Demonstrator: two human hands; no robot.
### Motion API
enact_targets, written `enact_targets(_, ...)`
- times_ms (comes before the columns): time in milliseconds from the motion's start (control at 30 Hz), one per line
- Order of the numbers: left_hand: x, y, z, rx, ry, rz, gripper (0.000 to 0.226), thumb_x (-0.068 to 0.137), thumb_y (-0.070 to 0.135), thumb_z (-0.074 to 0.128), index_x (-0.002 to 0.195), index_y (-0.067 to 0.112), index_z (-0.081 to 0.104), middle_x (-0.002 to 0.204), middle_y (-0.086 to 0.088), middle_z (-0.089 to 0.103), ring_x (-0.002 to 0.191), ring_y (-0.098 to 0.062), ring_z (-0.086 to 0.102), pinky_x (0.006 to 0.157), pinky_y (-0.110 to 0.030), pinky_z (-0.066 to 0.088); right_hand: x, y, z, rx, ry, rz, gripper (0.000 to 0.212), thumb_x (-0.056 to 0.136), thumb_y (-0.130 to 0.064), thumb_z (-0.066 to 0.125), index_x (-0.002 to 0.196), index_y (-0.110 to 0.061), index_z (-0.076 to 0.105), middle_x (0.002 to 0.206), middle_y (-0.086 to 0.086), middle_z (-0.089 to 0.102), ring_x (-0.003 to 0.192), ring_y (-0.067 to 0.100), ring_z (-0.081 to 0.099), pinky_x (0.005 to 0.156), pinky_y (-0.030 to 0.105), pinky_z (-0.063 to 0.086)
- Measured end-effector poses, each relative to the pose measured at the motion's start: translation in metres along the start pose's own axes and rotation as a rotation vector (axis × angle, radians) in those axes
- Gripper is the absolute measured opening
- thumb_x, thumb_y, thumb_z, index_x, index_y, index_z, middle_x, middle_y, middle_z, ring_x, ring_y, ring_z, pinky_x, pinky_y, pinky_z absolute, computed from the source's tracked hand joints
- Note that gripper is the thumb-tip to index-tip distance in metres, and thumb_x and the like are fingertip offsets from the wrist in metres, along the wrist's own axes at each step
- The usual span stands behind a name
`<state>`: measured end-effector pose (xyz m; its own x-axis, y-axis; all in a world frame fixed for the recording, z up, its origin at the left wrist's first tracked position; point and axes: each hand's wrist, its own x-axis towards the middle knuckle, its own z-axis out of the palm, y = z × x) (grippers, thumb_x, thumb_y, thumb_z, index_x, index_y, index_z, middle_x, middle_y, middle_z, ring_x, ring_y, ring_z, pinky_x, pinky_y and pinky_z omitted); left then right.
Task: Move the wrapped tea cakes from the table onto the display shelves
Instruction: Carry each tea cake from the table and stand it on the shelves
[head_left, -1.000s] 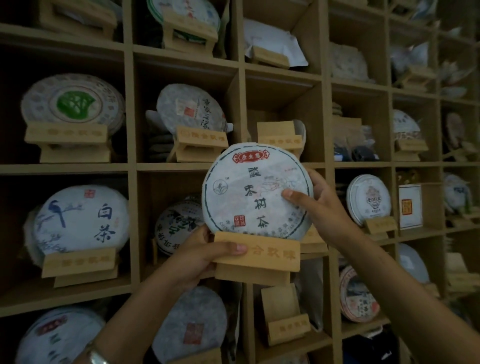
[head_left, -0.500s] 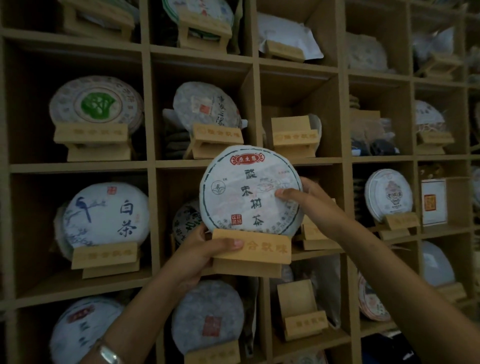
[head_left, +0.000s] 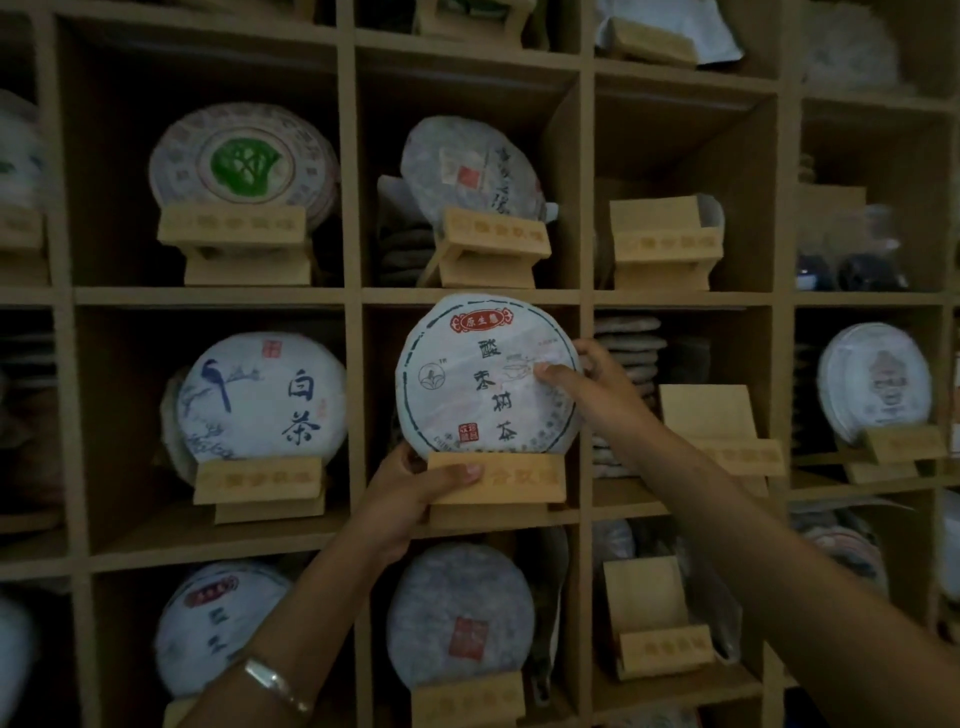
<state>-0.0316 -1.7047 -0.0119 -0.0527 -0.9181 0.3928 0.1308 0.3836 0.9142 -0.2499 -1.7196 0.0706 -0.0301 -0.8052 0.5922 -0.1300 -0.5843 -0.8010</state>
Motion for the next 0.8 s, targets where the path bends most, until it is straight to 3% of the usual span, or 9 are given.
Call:
enact_targets(100,0.013,-0.005,-0.006,0.014,0.029,-0.006,0.08,0.045,0.034,0.093,0.119,0.023,0.065,0.112,-0.001,0.075,0.104,-0.02,0.07,0.093,-0.042,0.056,0.016,0.008,0.01,-0.02,0.007,0.032,0.021,0.086,-0.04,0.071,0.1,-0.034,0.056,0.1,-0.014,0.064,0.086,0.003,0.063,0.059,0.02,0.048)
enact_targets(267,0.031,-0.018,-0.012,-0.006,0.082,-0.024,0.067,0.05,0.035,0.094,0.11,0.029,0.066,0.103,0.004,0.077,0.092,-0.012,0.073,0.074,-0.028,0.059,0.037,0.022,0.023,-0.017,-0.003,0.081,0.015,0.086,-0.035,0.071,0.09,-0.036,0.056,0.098,-0.012,0.065,0.085,0.006,0.063,0.058,0.021,0.048)
enact_targets(367,0.041,-0.03,-0.016,-0.027,0.108,-0.039,0.066,0.054,0.039,0.088,0.115,0.027,0.066,0.108,0.001,0.075,0.099,-0.015,0.071,0.085,-0.033,0.058,0.046,0.035,0.028,-0.014,0.0,0.117,0.012,0.088,-0.032,0.07,0.09,-0.034,0.058,0.099,-0.007,0.066,0.087,0.009,0.064,0.061,0.024,0.049)
enact_targets(467,0.046,-0.041,-0.017,-0.025,0.107,-0.045,0.067,0.053,0.043,0.087,0.115,0.028,0.065,0.105,0.003,0.076,0.093,-0.01,0.073,0.073,-0.025,0.059,0.052,0.046,0.034,-0.025,-0.01,0.096,0.012,0.089,-0.032,0.068,0.096,-0.035,0.058,0.097,-0.013,0.064,0.085,0.005,0.062,0.061,0.02,0.047)
enact_targets(600,0.058,-0.046,-0.021,-0.023,0.088,-0.053,0.069,0.055,0.043,0.085,0.119,0.025,0.064,0.111,0.0,0.074,0.101,-0.015,0.071,0.087,-0.034,0.057,0.062,0.051,0.041,-0.037,-0.009,0.086,0.014,0.09,-0.031,0.067,0.087,-0.038,0.055,0.091,-0.018,0.061,0.08,0.0,0.059,0.057,0.016,0.044)
enact_targets(667,0.062,-0.046,-0.023,-0.041,0.082,-0.052,0.071,0.056,0.041,0.085,0.121,0.023,0.062,0.111,0.0,0.075,0.1,-0.015,0.071,0.084,-0.031,0.057,0.068,0.054,0.043,-0.033,-0.018,0.103,0.014,0.089,-0.031,0.068,0.087,-0.037,0.056,0.092,-0.016,0.061,0.081,0.002,0.06,0.058,0.018,0.045)
enact_targets(800,0.064,-0.049,-0.025,0.022,0.135,-0.002,0.065,0.054,0.045,0.085,0.112,0.039,0.056,0.114,0.008,0.067,0.102,-0.008,0.066,0.079,-0.022,0.055,0.075,0.06,0.045,-0.005,-0.018,0.117,0.013,0.089,-0.03,0.068,0.09,-0.036,0.056,0.095,-0.012,0.063,0.083,0.004,0.061,0.058,0.02,0.045)
